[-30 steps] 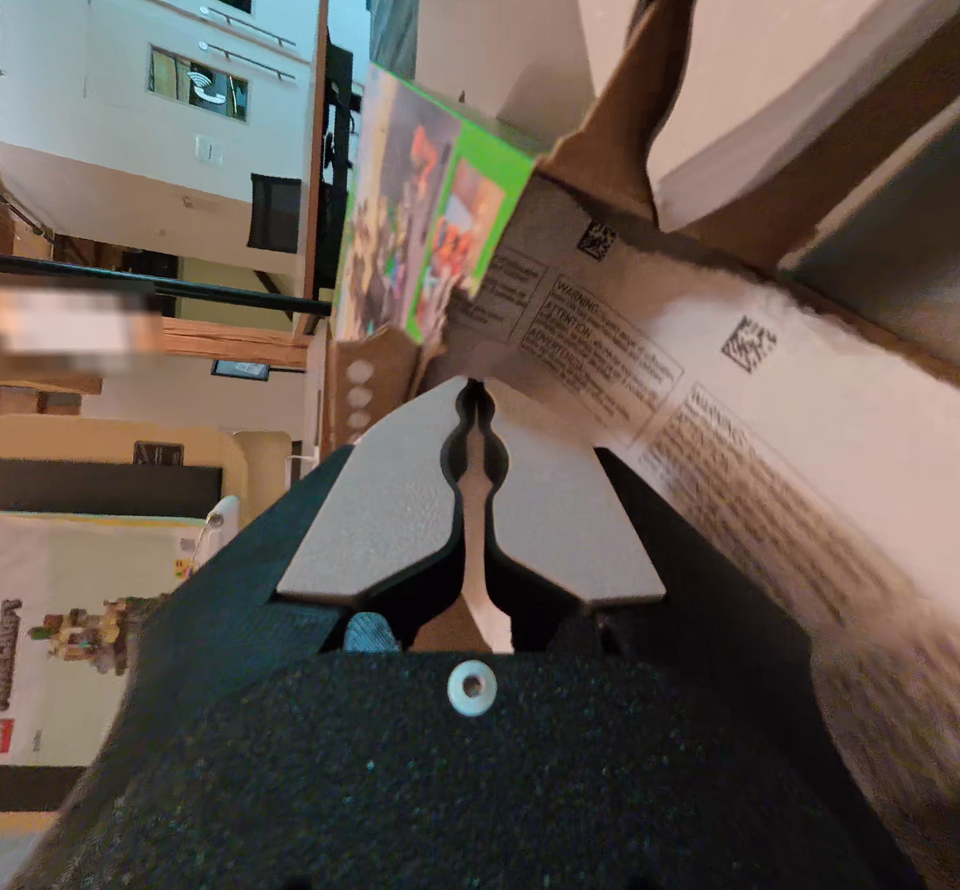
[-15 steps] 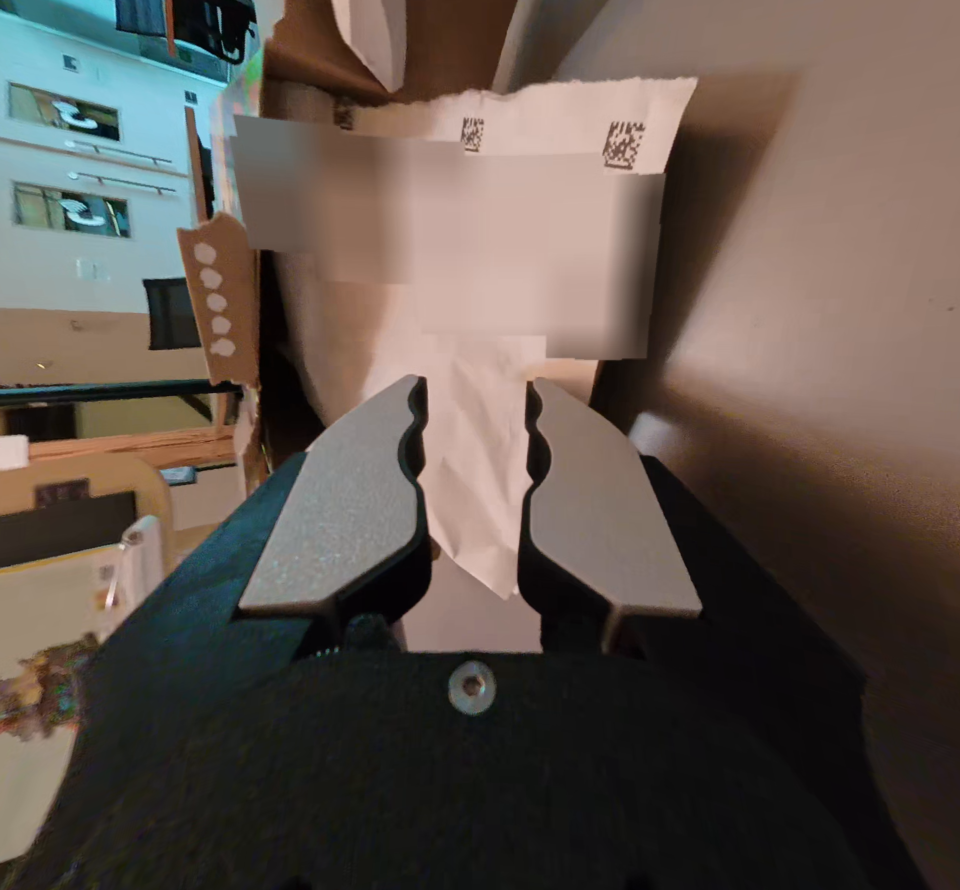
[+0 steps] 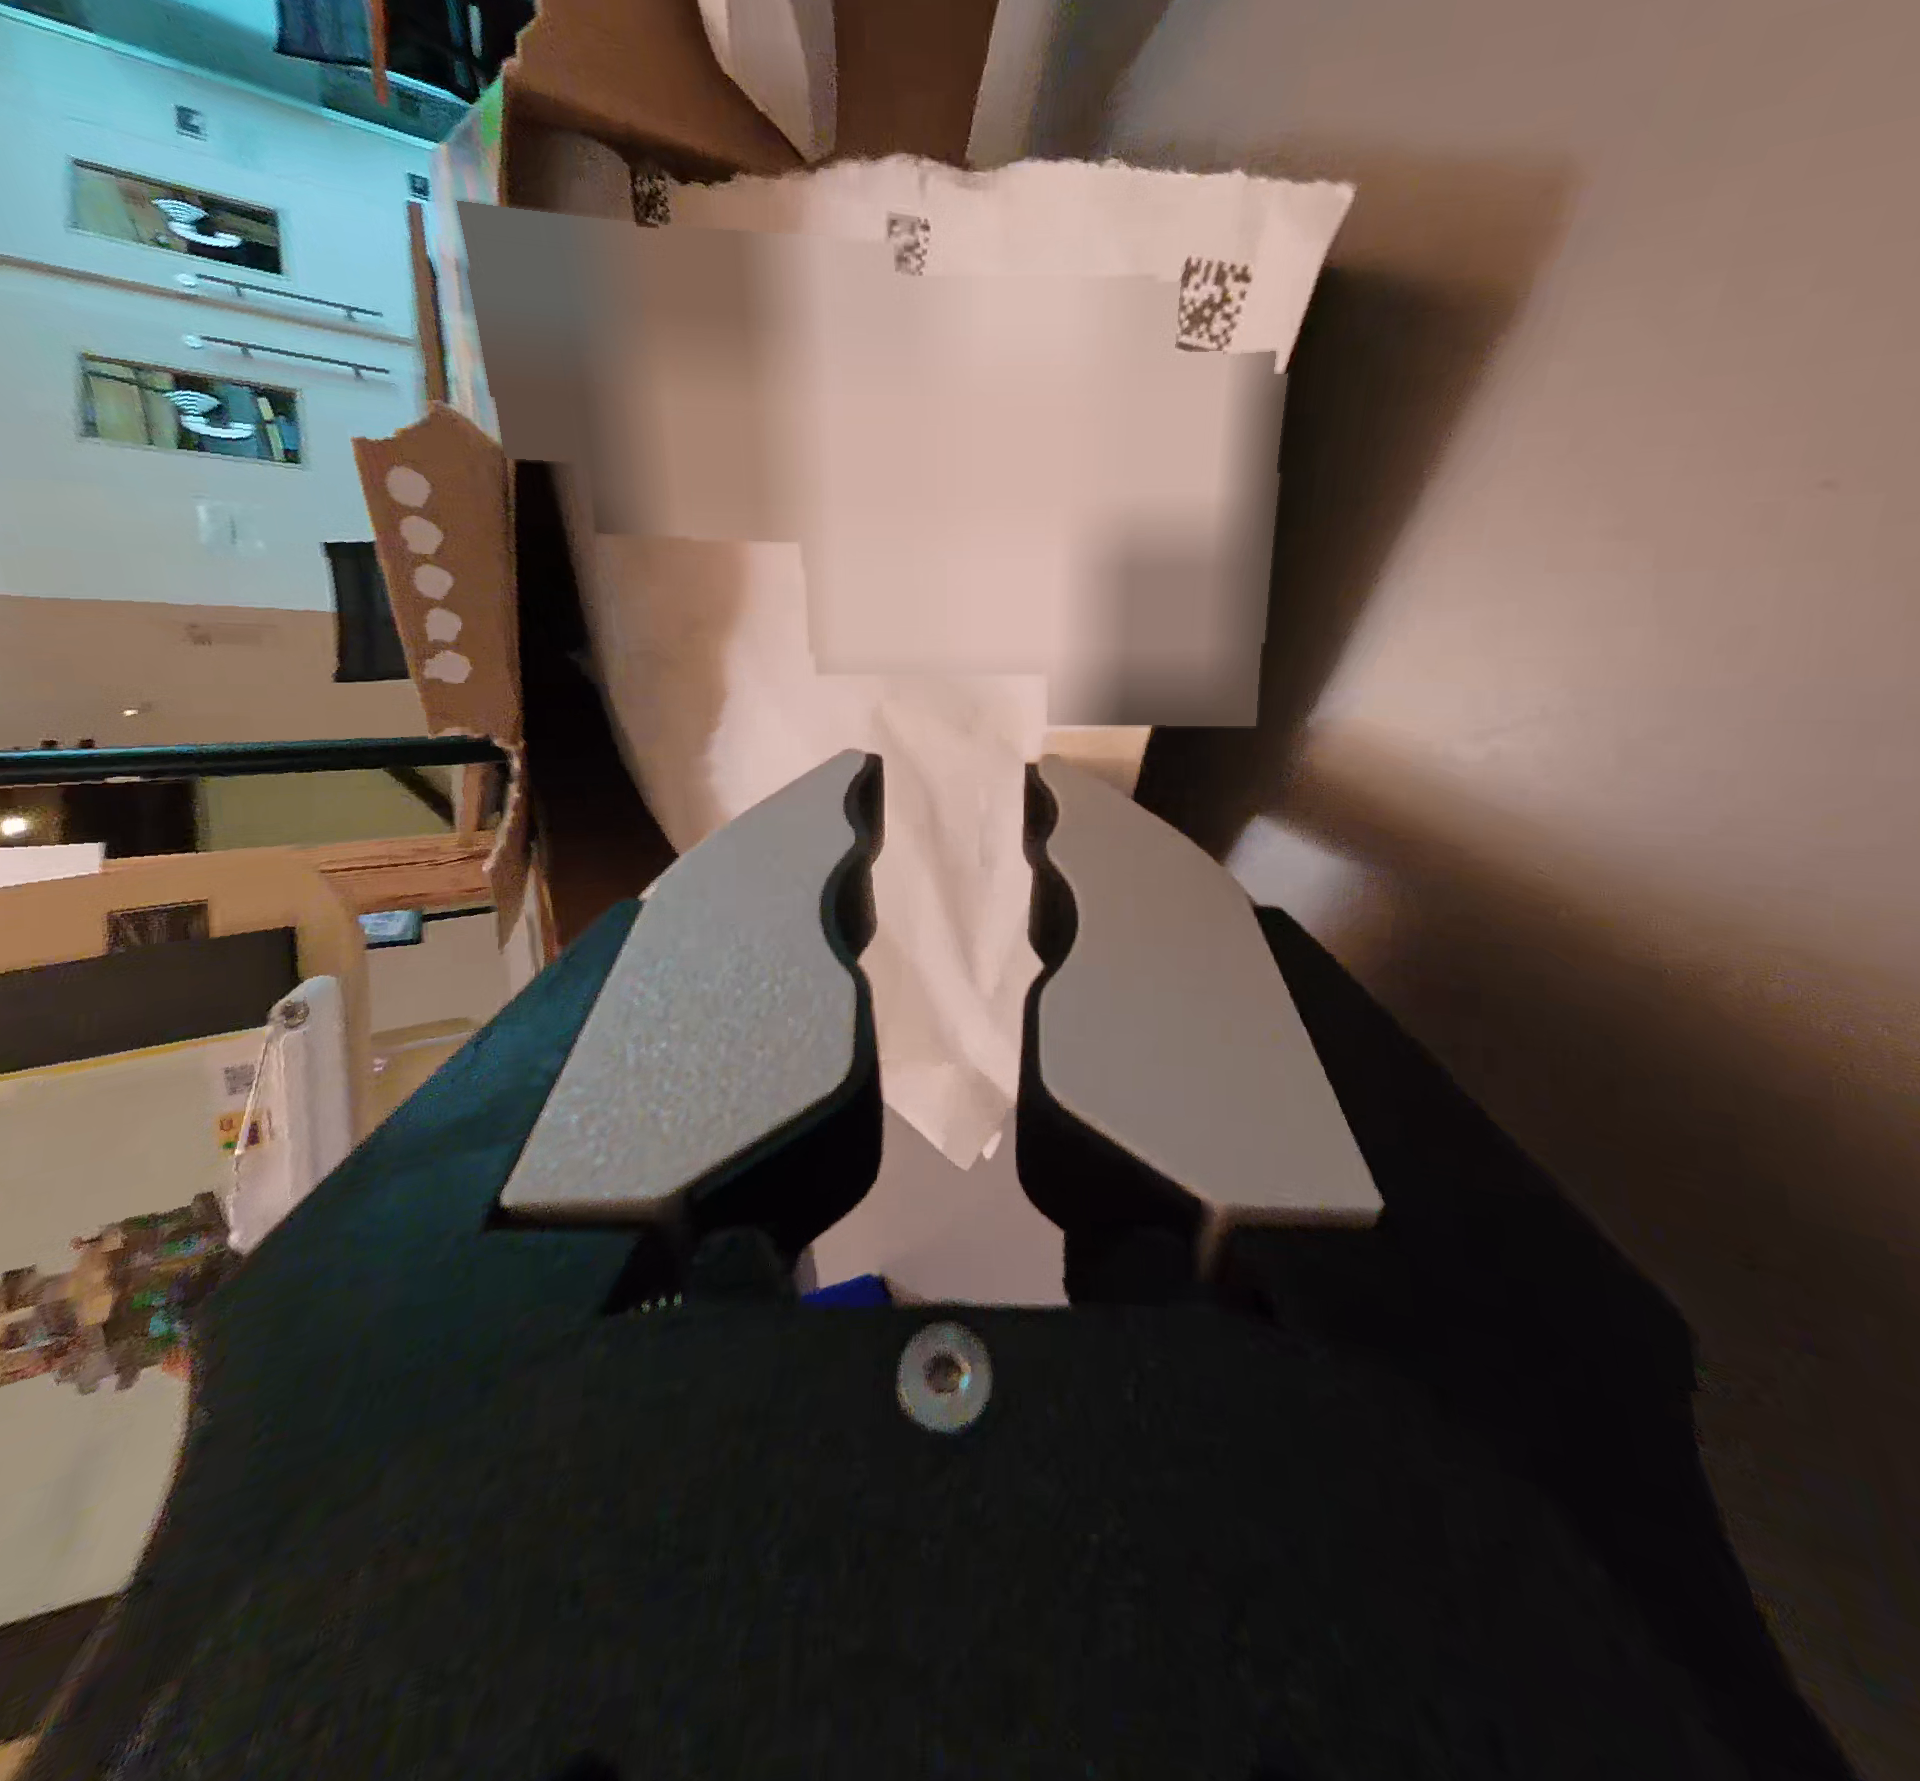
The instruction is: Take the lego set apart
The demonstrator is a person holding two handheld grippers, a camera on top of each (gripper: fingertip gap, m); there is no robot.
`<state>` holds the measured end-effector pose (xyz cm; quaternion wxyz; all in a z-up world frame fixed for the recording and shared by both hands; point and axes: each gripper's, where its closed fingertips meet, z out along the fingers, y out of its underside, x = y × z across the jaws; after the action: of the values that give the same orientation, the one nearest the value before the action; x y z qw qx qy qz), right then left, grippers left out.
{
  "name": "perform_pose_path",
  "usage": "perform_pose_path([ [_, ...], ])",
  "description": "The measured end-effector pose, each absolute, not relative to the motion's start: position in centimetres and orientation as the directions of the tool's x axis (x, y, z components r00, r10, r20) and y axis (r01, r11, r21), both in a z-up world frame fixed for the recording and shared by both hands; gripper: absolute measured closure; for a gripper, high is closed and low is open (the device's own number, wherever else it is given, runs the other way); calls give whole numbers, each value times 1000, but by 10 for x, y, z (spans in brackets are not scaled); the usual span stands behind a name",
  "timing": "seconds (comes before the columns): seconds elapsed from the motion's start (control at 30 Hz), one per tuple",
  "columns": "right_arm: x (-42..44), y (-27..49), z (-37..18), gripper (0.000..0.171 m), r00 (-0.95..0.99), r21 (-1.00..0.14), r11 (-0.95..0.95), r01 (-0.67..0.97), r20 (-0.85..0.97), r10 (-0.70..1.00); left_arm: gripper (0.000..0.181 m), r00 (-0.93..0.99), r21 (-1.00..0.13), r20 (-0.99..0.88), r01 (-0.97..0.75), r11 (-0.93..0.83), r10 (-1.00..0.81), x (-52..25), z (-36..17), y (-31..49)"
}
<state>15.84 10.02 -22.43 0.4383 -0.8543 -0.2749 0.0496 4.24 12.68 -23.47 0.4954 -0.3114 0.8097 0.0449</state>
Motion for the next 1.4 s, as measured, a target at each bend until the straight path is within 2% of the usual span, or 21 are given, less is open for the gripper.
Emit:
perform_pose_path([
  [0.1, 151, 96, -220, 170, 810, -793, -448, 413, 94, 579, 163, -313, -175, -867, -538, 824, -388, 49, -229, 132],
  [0.13, 148, 94, -216, 170, 803, -805, -450, 386, 54, 593, 159, -342, -169, -855, -525, 834, -389, 50, -230, 129],
  [0.33, 152, 94, -213, 170, 794, -797, -471, 377, 17, 608, 150, -335, -336, -786, -473, 814, -519, 31, -197, 103],
  [0.43, 151, 95, -211, 170, 780, -796, -472, 378, -1, 625, 141, -392, -293, -768, -486, 823, -506, 19, -212, 95],
  [0.57, 147, 96, -207, 170, 769, -789, -470, 396, 5, 640, 151, -369, -186, -830, -522, 832, -418, 27, -230, 112],
  [0.67, 145, 95, -205, 170, 759, -780, -474, 408, 1, 651, 159, -356, -190, -840, -512, 837, -409, 37, -231, 115],
  [0.73, 145, 94, -201, 170, 754, -781, -479, 401, -16, 657, 157, -367, -194, -834, -502, 843, -411, 36, -228, 113],
  [0.83, 148, 93, -196, 170, 753, -782, -481, 397, -22, 657, 152, -364, -263, -811, -471, 842, -457, 26, -216, 95],
  [1.03, 145, 92, -197, 170, 736, -785, -469, 406, -24, 677, 147, -360, -220, -819, -521, 824, -446, 15, -233, 103],
  [1.13, 141, 91, -199, 170, 729, -782, -465, 416, -19, 684, 162, -341, -189, -849, -518, 834, -405, 22, -237, 109],
  [1.23, 140, 90, -203, 170, 719, -773, -461, 437, -8, 695, 177, -357, -207, -833, -505, 838, -422, 23, -234, 105],
  [1.4, 135, 82, -208, 170, 658, -746, -427, 511, 19, 753, 179, -400, -240, -786, -506, 828, -472, 19, -224, 98],
])
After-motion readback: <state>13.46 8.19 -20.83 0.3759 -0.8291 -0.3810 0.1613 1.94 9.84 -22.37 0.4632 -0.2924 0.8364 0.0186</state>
